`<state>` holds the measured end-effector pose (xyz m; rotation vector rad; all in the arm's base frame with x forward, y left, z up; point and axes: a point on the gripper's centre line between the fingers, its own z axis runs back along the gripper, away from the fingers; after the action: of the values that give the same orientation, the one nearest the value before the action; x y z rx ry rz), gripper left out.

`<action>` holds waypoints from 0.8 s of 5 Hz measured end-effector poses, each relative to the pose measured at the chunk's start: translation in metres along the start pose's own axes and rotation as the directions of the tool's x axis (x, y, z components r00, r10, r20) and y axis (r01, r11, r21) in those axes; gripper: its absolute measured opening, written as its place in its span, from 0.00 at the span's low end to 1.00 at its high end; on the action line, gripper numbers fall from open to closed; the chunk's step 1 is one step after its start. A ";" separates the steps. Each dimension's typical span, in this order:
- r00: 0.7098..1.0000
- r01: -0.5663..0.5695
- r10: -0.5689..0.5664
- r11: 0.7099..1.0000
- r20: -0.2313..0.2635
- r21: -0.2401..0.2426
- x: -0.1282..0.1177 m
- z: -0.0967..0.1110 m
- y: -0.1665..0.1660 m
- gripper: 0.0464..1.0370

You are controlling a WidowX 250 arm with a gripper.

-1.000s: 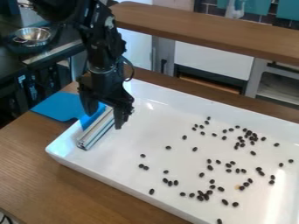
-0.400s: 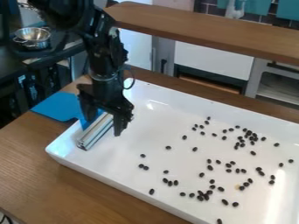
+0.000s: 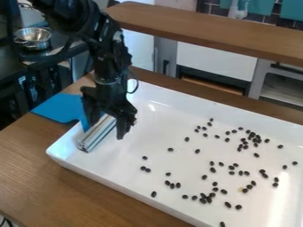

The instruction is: Sweep into pile

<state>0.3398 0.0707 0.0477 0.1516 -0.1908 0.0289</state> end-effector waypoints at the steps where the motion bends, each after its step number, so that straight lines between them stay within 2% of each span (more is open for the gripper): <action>1: 1.000 0.000 0.000 1.000 -0.001 0.002 0.000 -0.005 0.000 0.96; 3: 1.000 -0.025 0.025 0.999 -0.005 0.023 0.012 -0.014 0.004 0.96; 4: 1.000 -0.020 0.020 0.999 -0.003 0.033 0.015 -0.016 0.005 0.92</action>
<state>0.3574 0.0786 0.0358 0.1822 -0.1883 0.0522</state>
